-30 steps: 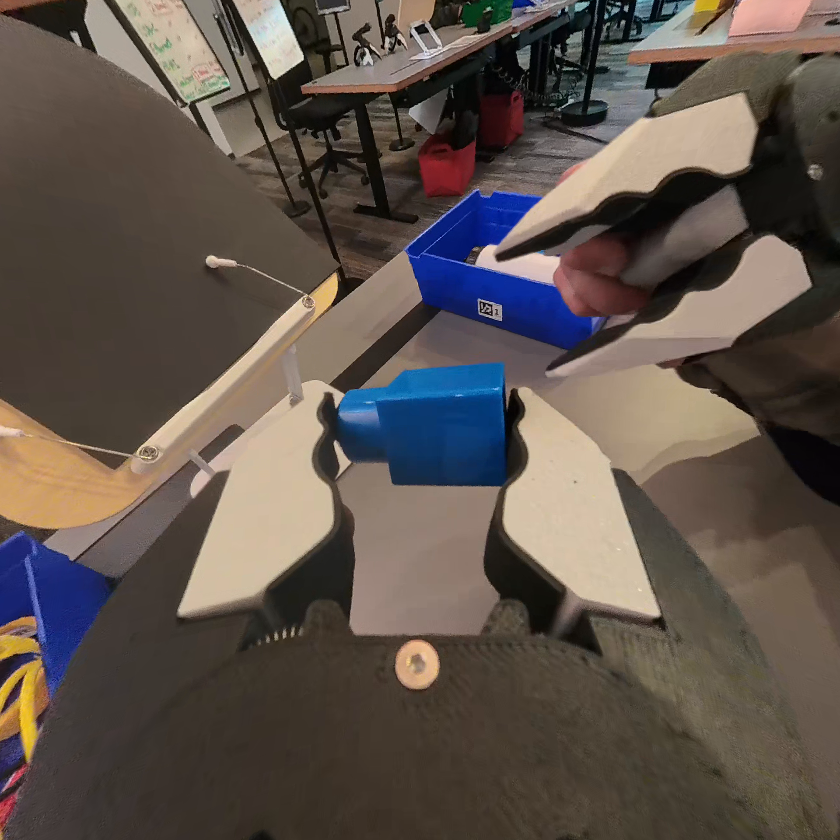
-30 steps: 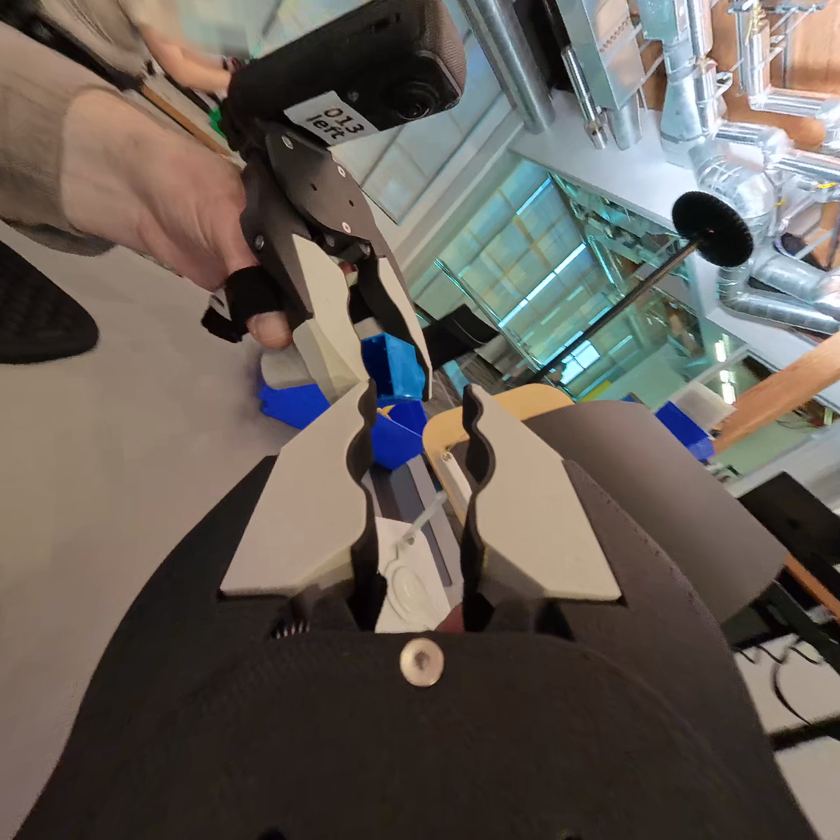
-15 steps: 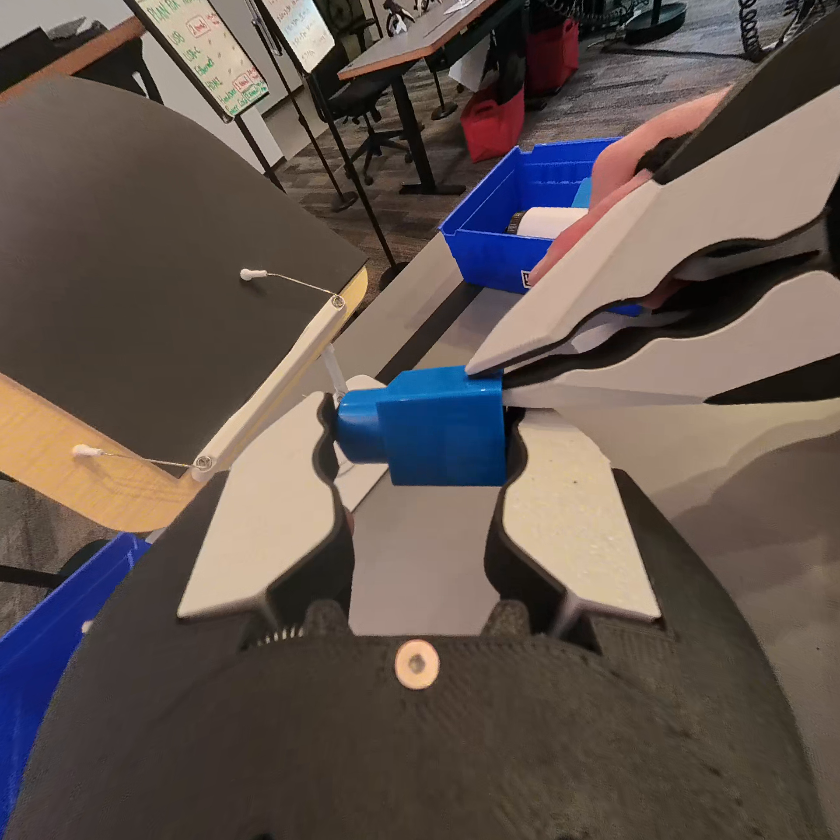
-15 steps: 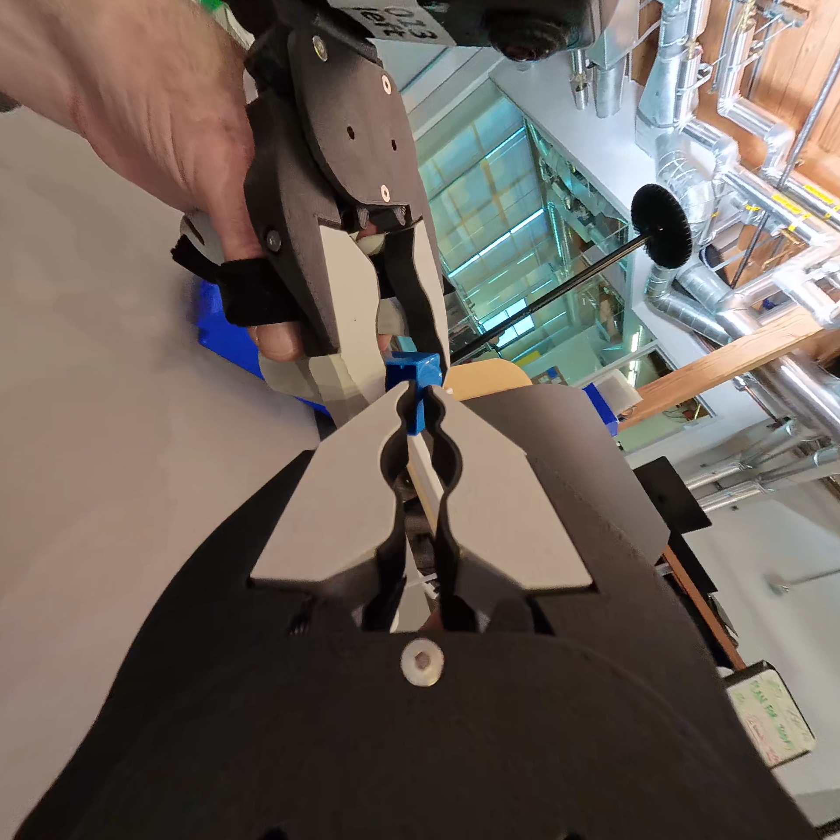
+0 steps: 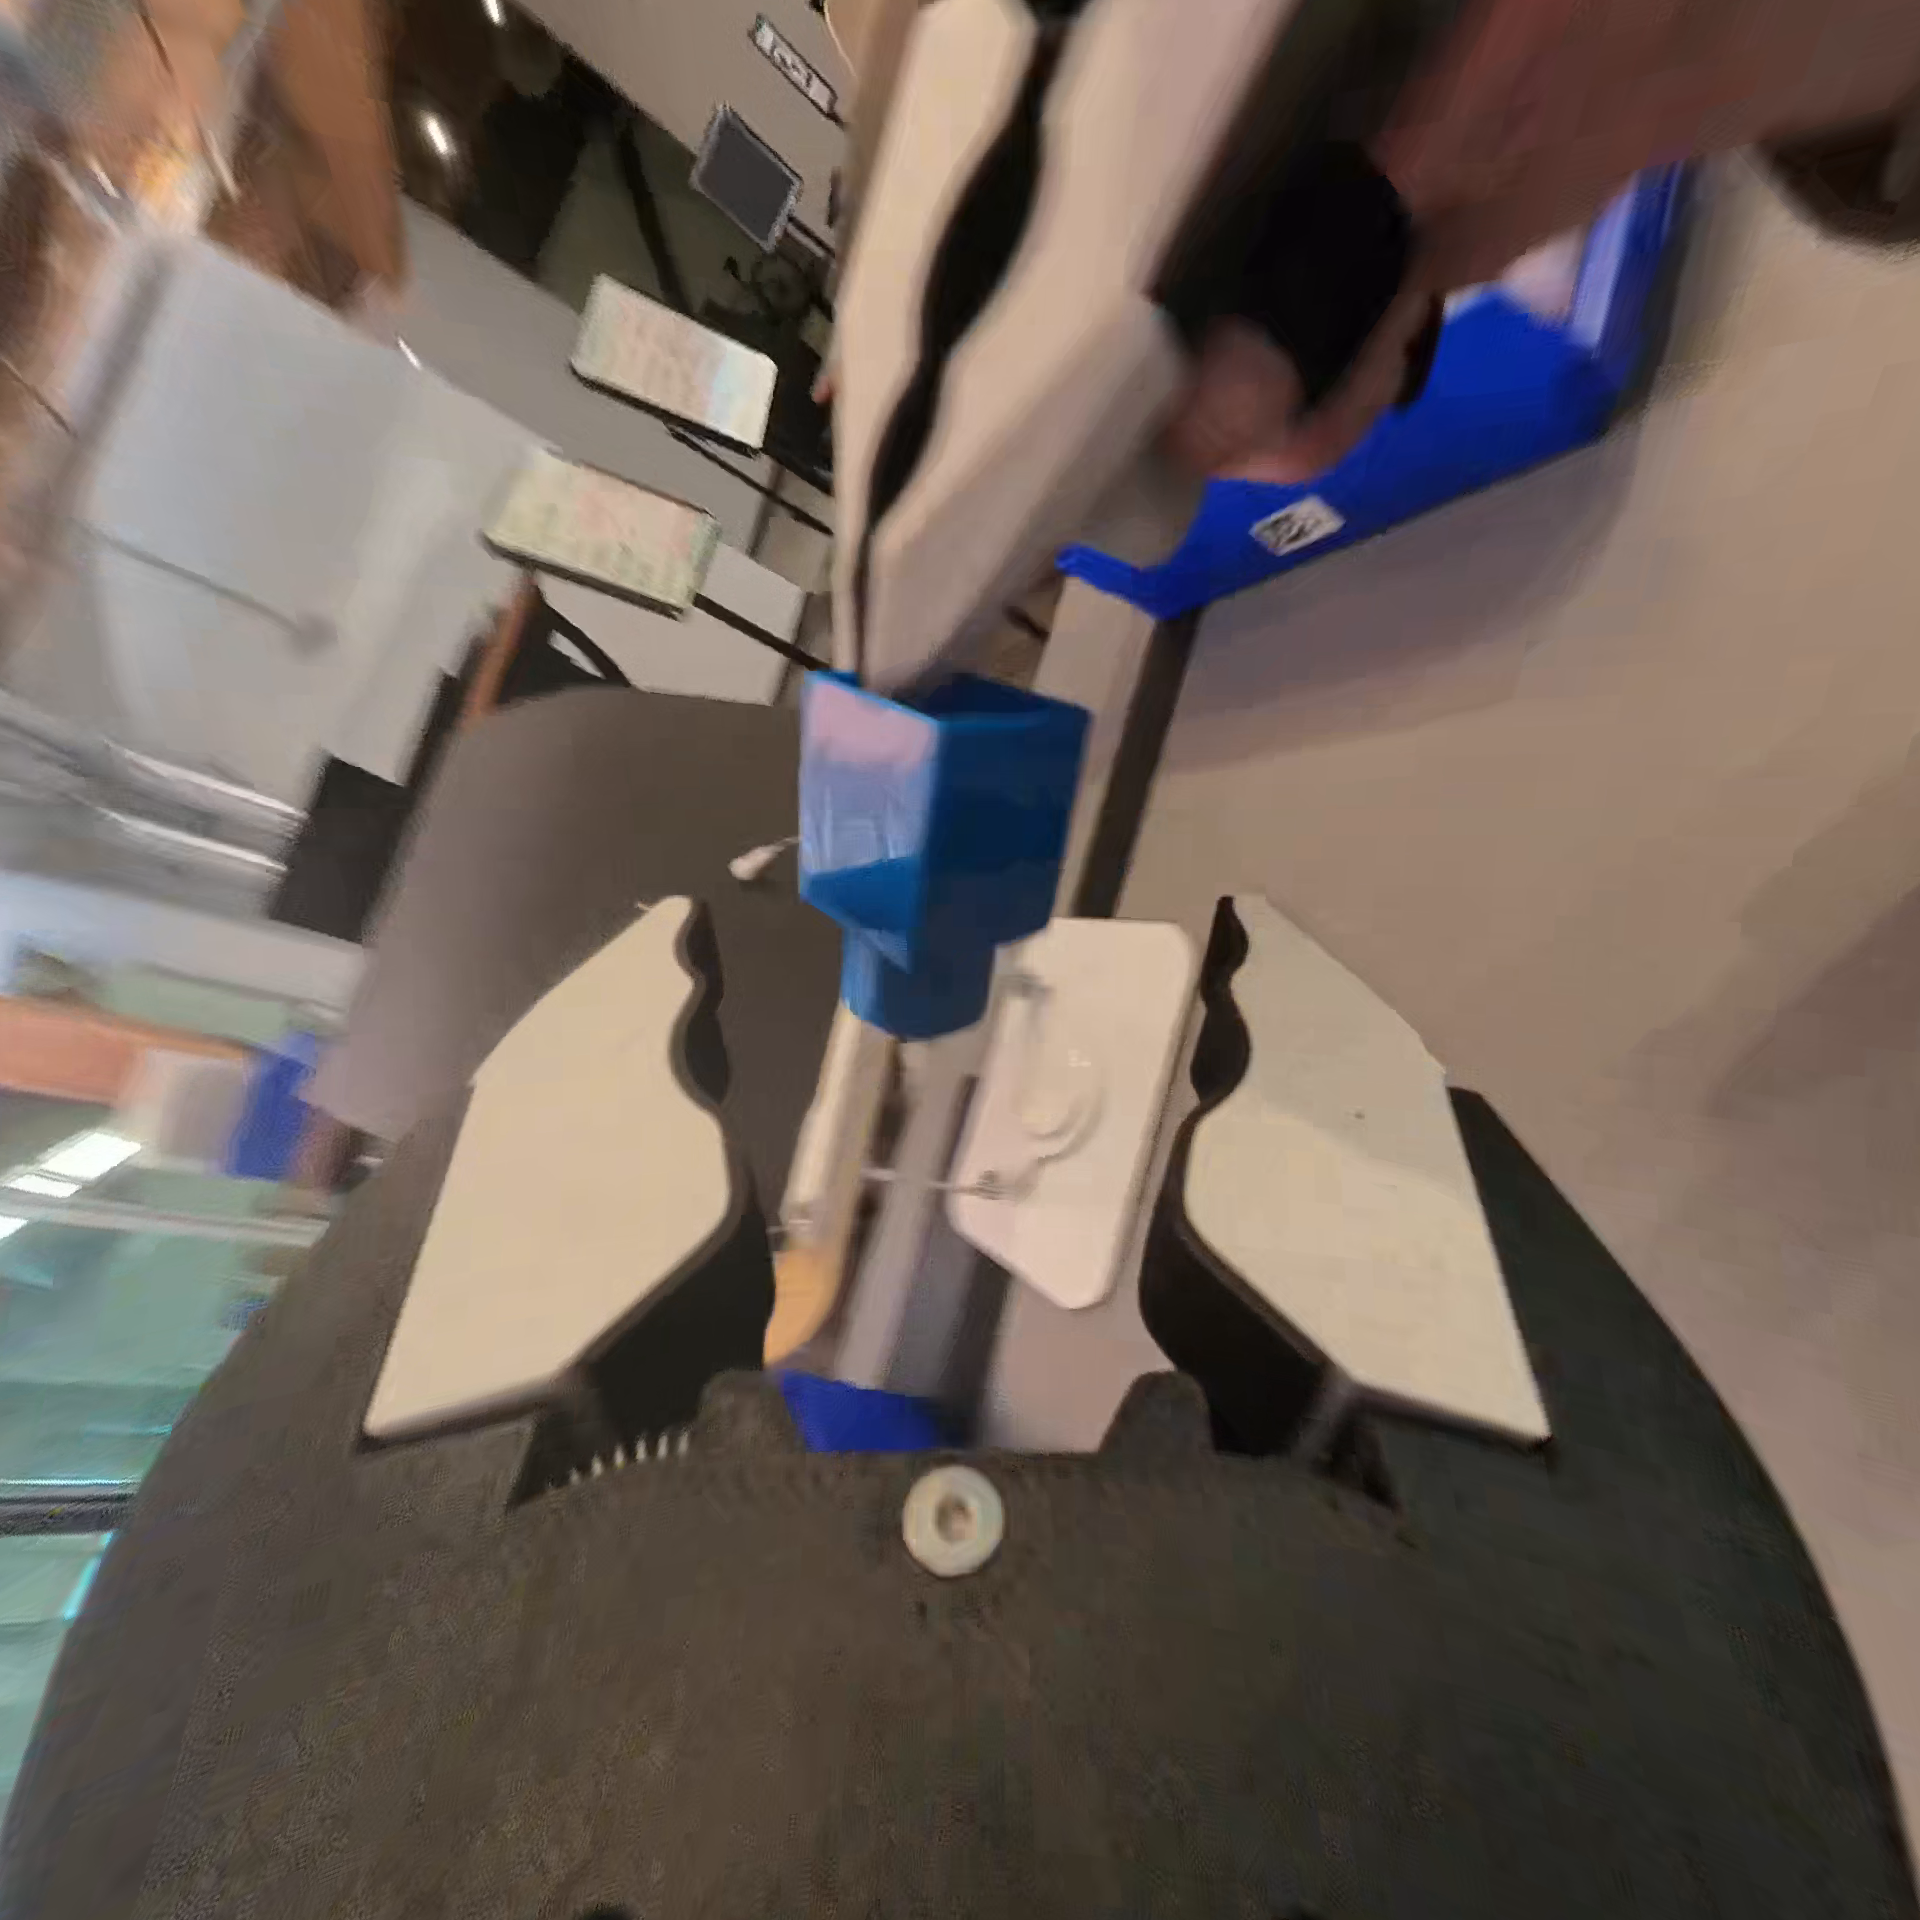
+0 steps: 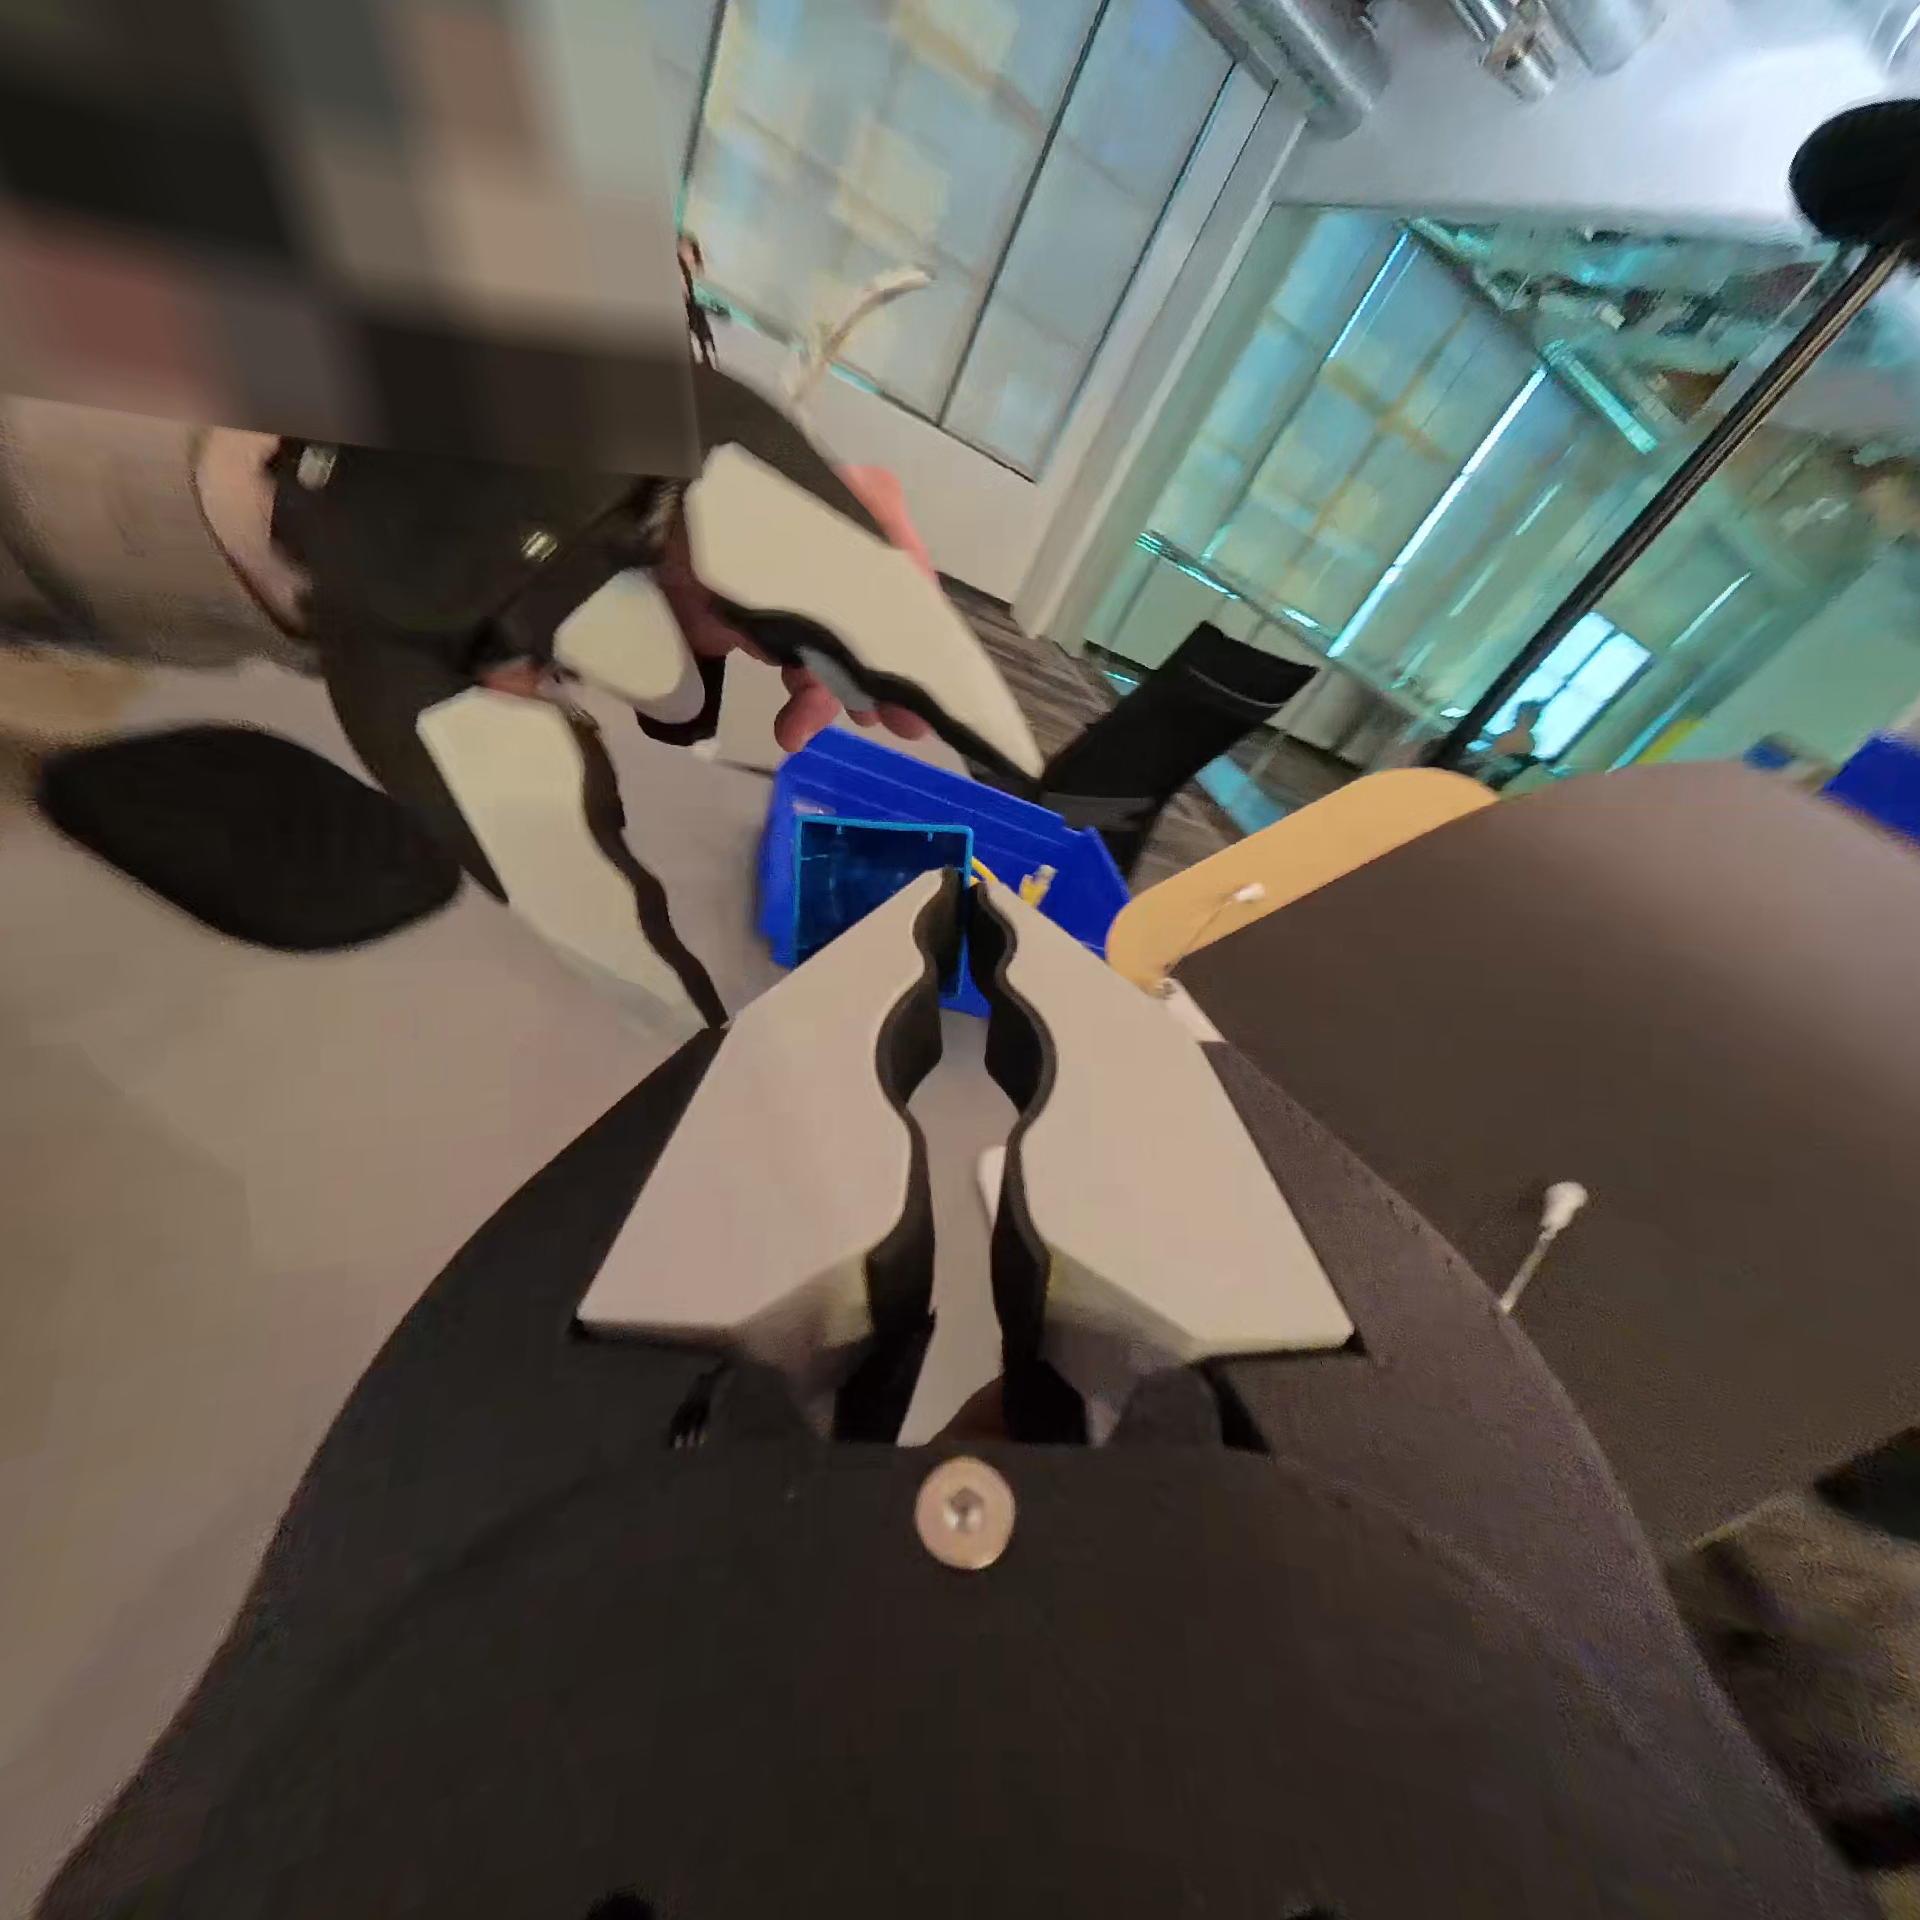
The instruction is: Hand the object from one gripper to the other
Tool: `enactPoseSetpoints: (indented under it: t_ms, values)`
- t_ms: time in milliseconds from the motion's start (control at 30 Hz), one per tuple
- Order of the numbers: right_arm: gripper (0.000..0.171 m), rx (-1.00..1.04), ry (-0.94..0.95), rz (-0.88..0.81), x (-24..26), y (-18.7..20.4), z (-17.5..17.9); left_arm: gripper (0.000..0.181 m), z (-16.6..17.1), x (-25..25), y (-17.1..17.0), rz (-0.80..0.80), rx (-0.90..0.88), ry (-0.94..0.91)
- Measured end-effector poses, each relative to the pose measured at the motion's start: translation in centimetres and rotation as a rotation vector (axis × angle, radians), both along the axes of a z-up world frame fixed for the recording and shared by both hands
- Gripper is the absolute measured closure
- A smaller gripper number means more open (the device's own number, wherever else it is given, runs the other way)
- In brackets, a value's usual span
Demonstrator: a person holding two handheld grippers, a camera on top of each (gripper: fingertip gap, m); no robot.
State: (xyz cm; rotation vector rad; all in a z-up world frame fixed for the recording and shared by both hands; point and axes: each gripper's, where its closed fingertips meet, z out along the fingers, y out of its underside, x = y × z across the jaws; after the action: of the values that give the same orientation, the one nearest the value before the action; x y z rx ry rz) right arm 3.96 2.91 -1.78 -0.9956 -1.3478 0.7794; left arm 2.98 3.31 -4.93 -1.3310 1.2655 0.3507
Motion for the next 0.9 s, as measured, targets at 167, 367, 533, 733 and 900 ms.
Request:
enactPoseSetpoints:
  t_ms: [167,367,533,733,900]
  values:
    - [0.171,-0.345,-0.039,0.197,1.4,1.0,-1.6,0.101,-0.9,0.4,-0.8,-0.034,0.351,0.445]
    - [0.171,-0.622,-0.092,0.397,1.6,0.9,-4.2,0.102,-1.0,1.0,-1.5,-0.13,0.686,0.785]
    - [0.171,-0.714,-0.09,0.433,0.8,1.2,-5.3,0.104,-2.2,2.2,-2.1,-0.208,0.77,0.841]
    - [0.171,-0.775,0.003,0.493,1.3,1.2,-3.7,0.11,-1.2,2.0,-1.8,-0.165,0.9,0.73]
    - [0.171,-0.805,0.069,0.598,1.5,-0.2,-2.2,0.111,-0.1,2.3,-1.7,-0.134,1.024,0.653]
